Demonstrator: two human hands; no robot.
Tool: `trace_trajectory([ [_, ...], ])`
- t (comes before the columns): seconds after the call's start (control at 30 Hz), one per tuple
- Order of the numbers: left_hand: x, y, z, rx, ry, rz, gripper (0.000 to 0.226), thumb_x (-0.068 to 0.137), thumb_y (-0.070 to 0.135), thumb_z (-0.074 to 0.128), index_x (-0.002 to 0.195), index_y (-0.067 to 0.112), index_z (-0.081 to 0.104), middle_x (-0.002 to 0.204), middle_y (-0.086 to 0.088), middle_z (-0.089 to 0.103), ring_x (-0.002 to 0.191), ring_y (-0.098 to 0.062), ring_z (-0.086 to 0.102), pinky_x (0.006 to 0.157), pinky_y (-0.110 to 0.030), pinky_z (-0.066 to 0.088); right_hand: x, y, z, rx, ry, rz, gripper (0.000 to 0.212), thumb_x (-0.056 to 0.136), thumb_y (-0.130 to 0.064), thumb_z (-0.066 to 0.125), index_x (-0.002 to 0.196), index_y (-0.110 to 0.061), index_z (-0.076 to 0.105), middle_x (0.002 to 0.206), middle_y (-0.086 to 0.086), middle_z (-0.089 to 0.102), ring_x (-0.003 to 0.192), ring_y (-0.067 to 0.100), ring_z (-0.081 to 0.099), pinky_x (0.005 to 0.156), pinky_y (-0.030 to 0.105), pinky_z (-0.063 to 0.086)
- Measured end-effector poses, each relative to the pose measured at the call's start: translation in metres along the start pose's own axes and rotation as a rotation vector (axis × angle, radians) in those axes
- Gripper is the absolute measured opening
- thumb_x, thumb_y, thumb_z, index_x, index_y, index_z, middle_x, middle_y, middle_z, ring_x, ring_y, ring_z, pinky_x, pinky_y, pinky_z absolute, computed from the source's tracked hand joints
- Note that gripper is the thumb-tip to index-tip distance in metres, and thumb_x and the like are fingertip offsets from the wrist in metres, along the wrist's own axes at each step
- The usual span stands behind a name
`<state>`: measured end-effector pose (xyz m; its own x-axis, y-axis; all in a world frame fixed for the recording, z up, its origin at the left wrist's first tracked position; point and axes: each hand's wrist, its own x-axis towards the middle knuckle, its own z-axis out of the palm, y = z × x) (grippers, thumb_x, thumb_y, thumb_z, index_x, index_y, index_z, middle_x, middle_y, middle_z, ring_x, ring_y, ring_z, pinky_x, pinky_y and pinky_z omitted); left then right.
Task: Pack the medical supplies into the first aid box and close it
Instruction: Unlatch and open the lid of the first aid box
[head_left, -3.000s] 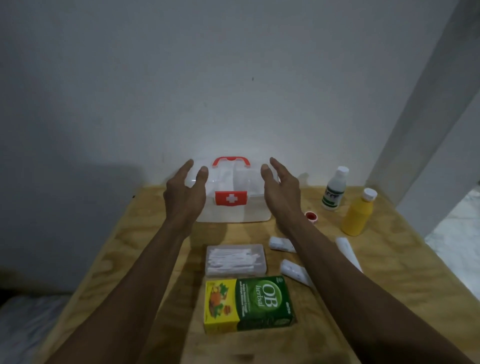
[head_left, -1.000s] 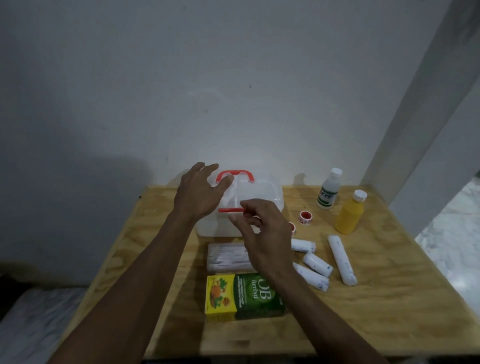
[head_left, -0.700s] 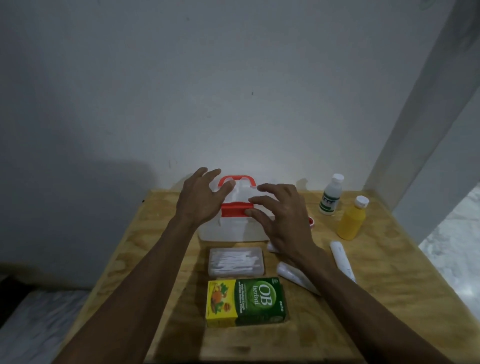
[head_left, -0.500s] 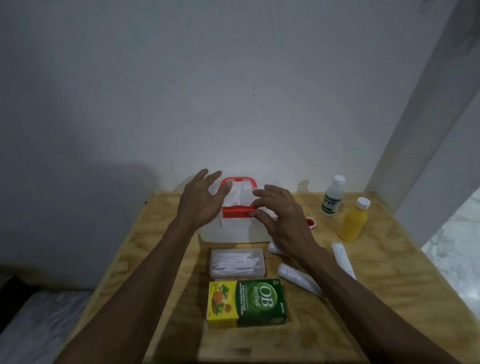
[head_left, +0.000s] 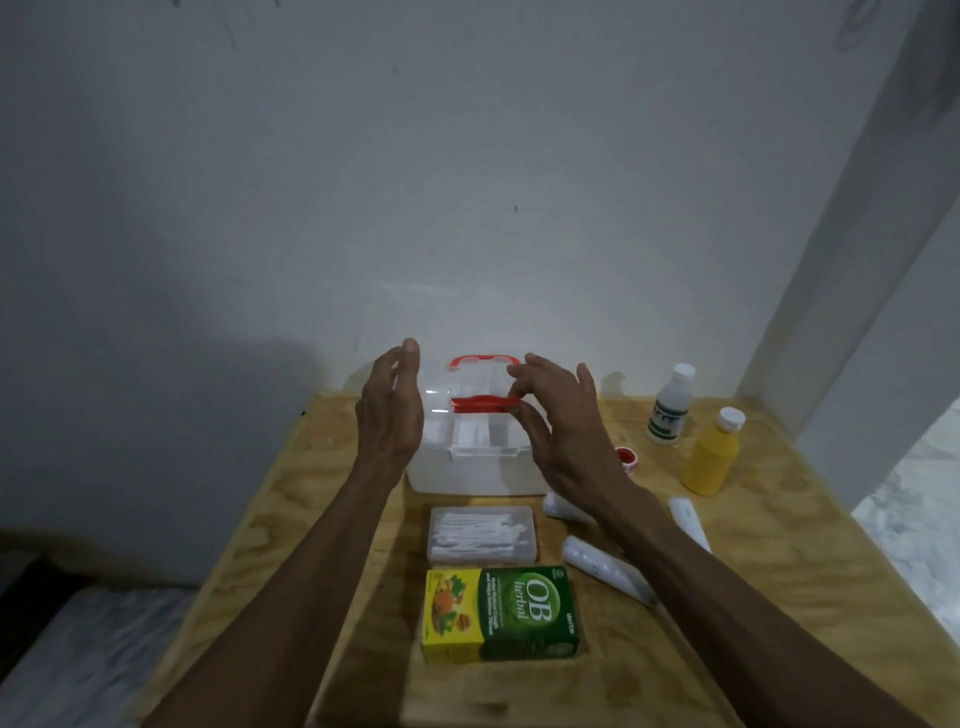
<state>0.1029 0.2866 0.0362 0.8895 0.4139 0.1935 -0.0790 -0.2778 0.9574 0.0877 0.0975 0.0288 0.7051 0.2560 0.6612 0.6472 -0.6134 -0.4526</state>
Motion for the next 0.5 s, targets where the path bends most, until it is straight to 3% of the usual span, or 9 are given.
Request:
trace_trajectory([
  [0.1, 0.0, 0.004, -0.001, -0.08, 0.016, 0.003, 0.07, 0.091, 0.07, 0.023, 0.13, 0.02, 0.052, 0.127, -0.001, 0.059, 0.116, -0.024, 0.055, 0.105, -0.05, 0.043, 0.021, -0.005, -0.01, 0.029, 0.046, 0.022, 0.011, 0.097, -0.012, 0.055, 0.107, -0.014, 0.059, 0.115, 0.004, 0.066, 0.116, 0.016, 0.052, 0.114, 0.057, 0.022],
  [0.2, 0.001, 0.001, 0.001, -0.061, 0.012, -0.03, 0.086, 0.082, 0.08, 0.016, 0.134, 0.019, 0.049, 0.13, -0.005, 0.058, 0.118, -0.026, 0.055, 0.105, -0.052, 0.043, 0.055, -0.006, -0.017, 0.027, 0.082, 0.052, 0.008, 0.098, -0.018, 0.055, 0.104, -0.015, 0.058, 0.101, 0.0, 0.067, 0.09, 0.005, 0.048, 0.099, 0.053, 0.038],
  [0.3, 0.0, -0.006, 0.005, 0.126, -0.043, -0.029, 0.092, 0.08, 0.084, 0.014, 0.142, 0.021, 0.041, 0.142, -0.009, 0.052, 0.127, -0.031, 0.05, 0.107, -0.054, 0.041, 0.089, -0.008, -0.022, 0.075, 0.093, 0.102, 0.009, 0.097, -0.022, 0.055, 0.101, -0.014, 0.056, 0.1, 0.002, 0.069, 0.092, 0.018, 0.062, 0.089, 0.044, 0.049],
  [0.4, -0.003, -0.015, 0.008, 0.394, -0.14, 0.101, 0.078, 0.091, 0.072, 0.023, 0.148, 0.019, 0.034, 0.152, -0.007, 0.042, 0.137, -0.029, 0.041, 0.112, -0.049, 0.036, 0.116, -0.005, -0.025, 0.096, 0.088, 0.181, 0.011, 0.096, -0.02, 0.059, 0.1, -0.01, 0.058, 0.097, 0.003, 0.067, 0.087, 0.013, 0.06, 0.076, 0.019, 0.048],
  [0.5, -0.001, -0.022, 0.007, 0.64, -0.242, 0.162, 0.08, 0.091, 0.071, 0.021, 0.152, 0.019, 0.027, 0.16, -0.004, 0.028, 0.147, -0.025, 0.025, 0.115, -0.051, 0.029, 0.139, 0.002, -0.023, 0.07, 0.1, 0.261, 0.012, 0.093, -0.023, 0.063, 0.1, -0.013, 0.062, 0.092, -0.004, 0.063, 0.083, 0.01, 0.059, 0.075, 0.022, 0.049],
])
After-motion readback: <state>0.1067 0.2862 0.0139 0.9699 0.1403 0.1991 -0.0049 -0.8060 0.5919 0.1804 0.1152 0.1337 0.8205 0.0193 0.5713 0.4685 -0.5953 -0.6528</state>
